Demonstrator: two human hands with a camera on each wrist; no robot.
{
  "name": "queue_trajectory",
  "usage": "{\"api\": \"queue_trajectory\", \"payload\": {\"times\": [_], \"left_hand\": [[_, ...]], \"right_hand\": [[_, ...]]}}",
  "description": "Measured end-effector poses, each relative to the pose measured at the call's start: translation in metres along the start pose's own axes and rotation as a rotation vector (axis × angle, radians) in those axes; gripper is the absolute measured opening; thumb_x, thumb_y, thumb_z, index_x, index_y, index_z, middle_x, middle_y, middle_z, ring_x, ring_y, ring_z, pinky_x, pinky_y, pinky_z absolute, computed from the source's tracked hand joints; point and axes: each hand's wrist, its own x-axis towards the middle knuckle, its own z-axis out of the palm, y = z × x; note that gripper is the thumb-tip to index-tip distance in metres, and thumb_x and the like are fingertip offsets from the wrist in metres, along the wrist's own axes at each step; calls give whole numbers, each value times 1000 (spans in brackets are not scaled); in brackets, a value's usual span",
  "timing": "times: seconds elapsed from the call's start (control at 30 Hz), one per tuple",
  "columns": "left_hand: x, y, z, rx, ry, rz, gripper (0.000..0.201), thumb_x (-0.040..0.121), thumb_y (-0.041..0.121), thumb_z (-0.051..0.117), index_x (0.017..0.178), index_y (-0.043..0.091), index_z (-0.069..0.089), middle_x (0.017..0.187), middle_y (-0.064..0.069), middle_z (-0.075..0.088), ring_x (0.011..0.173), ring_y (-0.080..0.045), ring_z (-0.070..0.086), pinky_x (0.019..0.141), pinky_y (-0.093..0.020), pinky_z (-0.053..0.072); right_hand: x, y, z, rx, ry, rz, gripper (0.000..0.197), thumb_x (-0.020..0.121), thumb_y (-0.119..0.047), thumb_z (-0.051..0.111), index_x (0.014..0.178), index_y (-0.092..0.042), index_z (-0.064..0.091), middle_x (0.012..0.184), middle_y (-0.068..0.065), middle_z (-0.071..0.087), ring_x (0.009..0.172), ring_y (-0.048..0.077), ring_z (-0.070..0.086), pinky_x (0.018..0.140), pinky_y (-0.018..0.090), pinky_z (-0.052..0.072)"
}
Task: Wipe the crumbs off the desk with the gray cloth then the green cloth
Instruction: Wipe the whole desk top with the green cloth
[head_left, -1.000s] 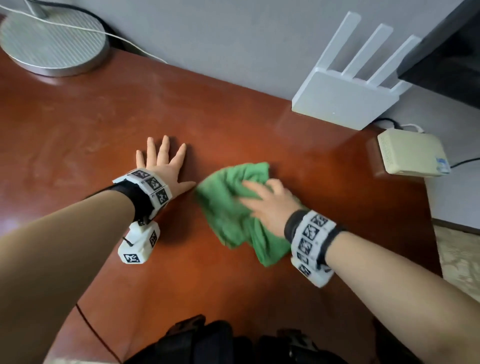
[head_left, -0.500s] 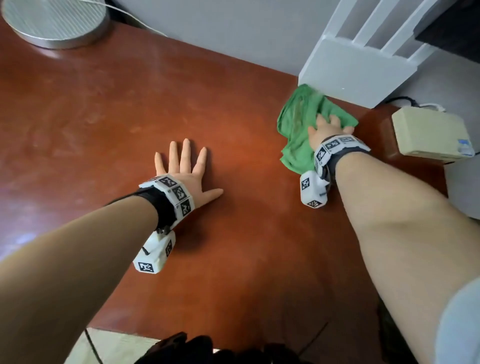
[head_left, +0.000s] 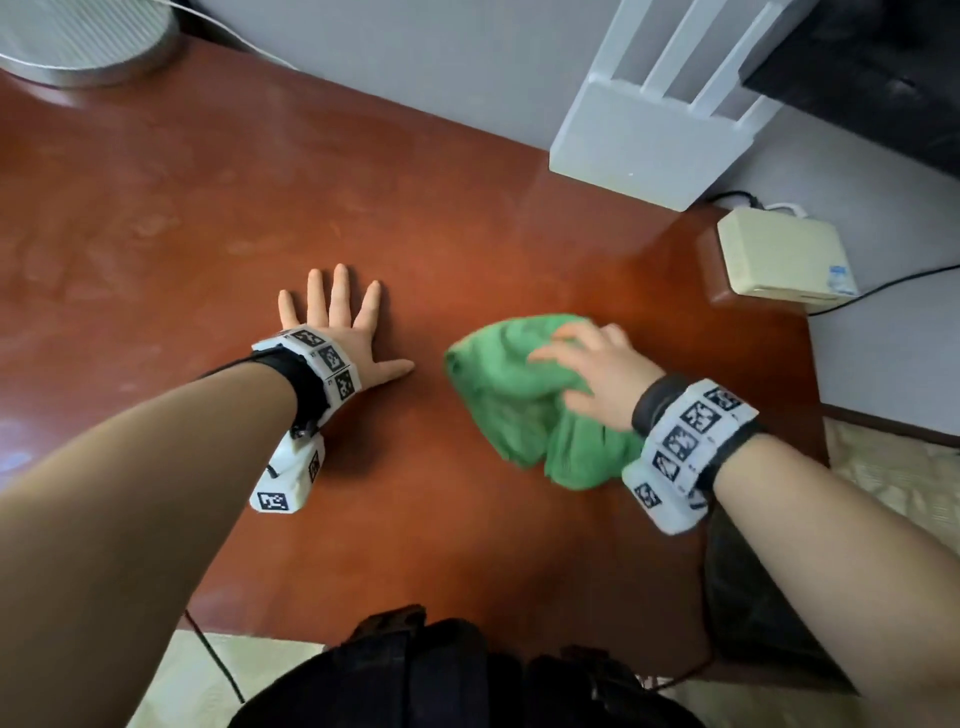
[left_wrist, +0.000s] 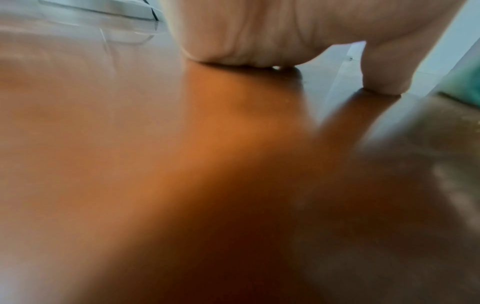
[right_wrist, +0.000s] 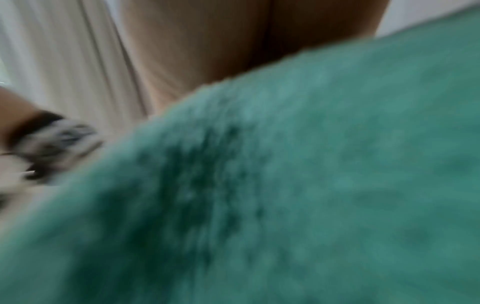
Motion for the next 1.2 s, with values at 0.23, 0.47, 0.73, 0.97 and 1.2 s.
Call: {"api": "queue_trajectory", "payload": {"times": [0.23,0.47,0.73,0.97,1.2], "left_hand": [[-19,-1,5,11,-5,67,91,84,63,47,149,27,-7,156,-5,-16,144,-29,-12,116,-49,0],[-96,18,57,-39,-23,55,82,90,54,43,150,28,-6,156,-2,-19,143,-27,-15,117,-46,-2],[-143,69,101,59,-62,16,98,78,78,33,144,31,-23,153,-4,-28,140,-35,-23,112,-56,-7],[-143,69,100,34,-76,-8,99,77,76,39,144,34,-22,153,-3,-28,141,-33,-22,112,-54,-7],[-147,74,93,0,-108,-42,89,86,64,42,144,36,-19,152,0,-29,140,-31,-24,112,-53,-7]], "right_hand": [[-9,-23,34,-49,10,221,65,89,-24,45,143,-46,18,149,-2,14,127,30,23,101,38,33],[-116,-80,81,-241,-347,-541,64,88,-15,44,140,-49,28,145,-2,20,121,29,25,91,35,35],[-96,56,47,187,226,605,56,91,-23,45,144,-30,29,146,10,20,128,37,26,107,42,26],[-117,-16,103,111,166,214,56,87,-25,48,140,-36,33,146,3,20,126,32,23,101,37,35],[-170,-50,119,231,66,-93,56,89,-25,46,140,-42,33,140,-1,29,119,26,28,100,35,37]]}}
